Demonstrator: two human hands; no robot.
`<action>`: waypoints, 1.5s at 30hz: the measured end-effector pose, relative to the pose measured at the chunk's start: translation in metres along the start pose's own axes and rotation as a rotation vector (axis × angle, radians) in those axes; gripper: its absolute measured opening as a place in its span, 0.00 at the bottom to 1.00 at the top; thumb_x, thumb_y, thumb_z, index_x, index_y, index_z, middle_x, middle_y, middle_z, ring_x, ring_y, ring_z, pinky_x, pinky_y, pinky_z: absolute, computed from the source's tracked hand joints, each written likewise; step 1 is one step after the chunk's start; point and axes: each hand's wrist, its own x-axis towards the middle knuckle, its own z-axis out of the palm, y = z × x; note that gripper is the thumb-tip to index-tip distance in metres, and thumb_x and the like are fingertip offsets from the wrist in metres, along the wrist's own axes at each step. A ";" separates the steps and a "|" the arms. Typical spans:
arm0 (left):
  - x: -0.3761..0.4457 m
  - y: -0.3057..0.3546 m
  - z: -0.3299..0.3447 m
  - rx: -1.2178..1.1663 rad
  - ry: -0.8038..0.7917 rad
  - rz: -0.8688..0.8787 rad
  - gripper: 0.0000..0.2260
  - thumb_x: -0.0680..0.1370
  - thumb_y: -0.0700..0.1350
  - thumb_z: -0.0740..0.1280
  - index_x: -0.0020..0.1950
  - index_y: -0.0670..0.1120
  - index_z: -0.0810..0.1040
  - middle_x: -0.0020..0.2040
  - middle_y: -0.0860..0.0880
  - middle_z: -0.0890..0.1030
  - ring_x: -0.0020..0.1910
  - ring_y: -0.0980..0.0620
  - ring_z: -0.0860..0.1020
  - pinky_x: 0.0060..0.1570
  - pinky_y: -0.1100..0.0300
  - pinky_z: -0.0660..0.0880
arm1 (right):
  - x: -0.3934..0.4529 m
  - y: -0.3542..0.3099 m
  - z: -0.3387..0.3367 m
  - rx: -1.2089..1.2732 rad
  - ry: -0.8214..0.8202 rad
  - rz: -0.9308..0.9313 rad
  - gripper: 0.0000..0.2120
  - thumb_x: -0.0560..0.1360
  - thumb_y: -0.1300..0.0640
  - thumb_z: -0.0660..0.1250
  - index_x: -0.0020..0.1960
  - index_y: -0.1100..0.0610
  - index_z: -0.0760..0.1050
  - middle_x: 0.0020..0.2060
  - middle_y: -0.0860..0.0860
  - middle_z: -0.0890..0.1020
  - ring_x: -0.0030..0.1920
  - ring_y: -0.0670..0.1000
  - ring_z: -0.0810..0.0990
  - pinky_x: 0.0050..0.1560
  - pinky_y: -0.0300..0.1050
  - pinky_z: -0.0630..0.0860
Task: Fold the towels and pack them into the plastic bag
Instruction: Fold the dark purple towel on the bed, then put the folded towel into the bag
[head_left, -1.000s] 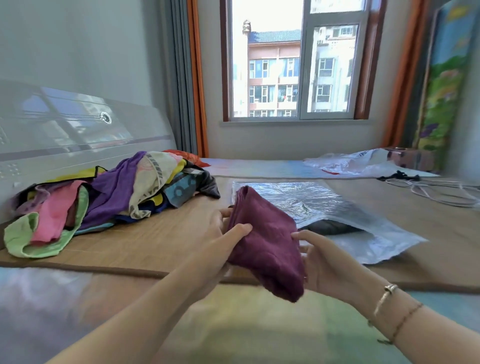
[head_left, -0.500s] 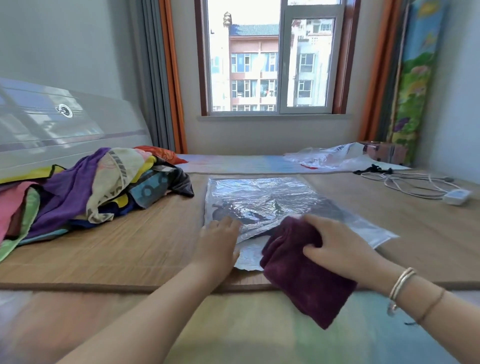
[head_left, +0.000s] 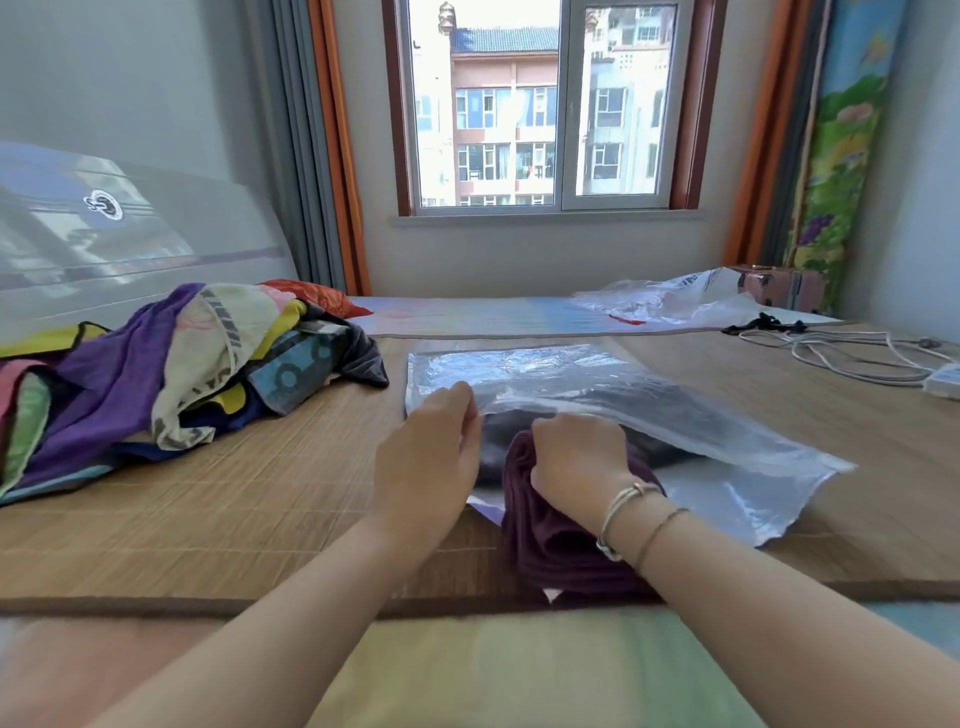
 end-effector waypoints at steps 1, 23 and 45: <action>-0.001 -0.003 0.000 0.000 0.003 0.003 0.07 0.81 0.48 0.63 0.44 0.49 0.70 0.39 0.53 0.76 0.35 0.52 0.77 0.33 0.55 0.75 | 0.008 0.001 0.003 0.063 -0.091 0.078 0.12 0.76 0.56 0.61 0.58 0.53 0.76 0.57 0.52 0.79 0.57 0.57 0.78 0.48 0.45 0.70; -0.023 -0.030 0.025 -0.552 -0.065 0.063 0.05 0.83 0.43 0.58 0.48 0.44 0.69 0.38 0.48 0.76 0.37 0.50 0.75 0.39 0.55 0.73 | 0.016 -0.022 0.106 0.226 -0.300 -0.305 0.27 0.82 0.44 0.48 0.77 0.39 0.39 0.77 0.42 0.38 0.76 0.56 0.32 0.67 0.77 0.42; -0.060 -0.070 0.005 -0.471 -0.124 -0.272 0.10 0.78 0.45 0.67 0.56 0.55 0.70 0.51 0.60 0.77 0.45 0.65 0.74 0.60 0.53 0.70 | -0.033 -0.034 0.049 0.206 -0.116 -0.358 0.14 0.78 0.57 0.55 0.58 0.56 0.75 0.62 0.52 0.75 0.62 0.54 0.73 0.55 0.45 0.69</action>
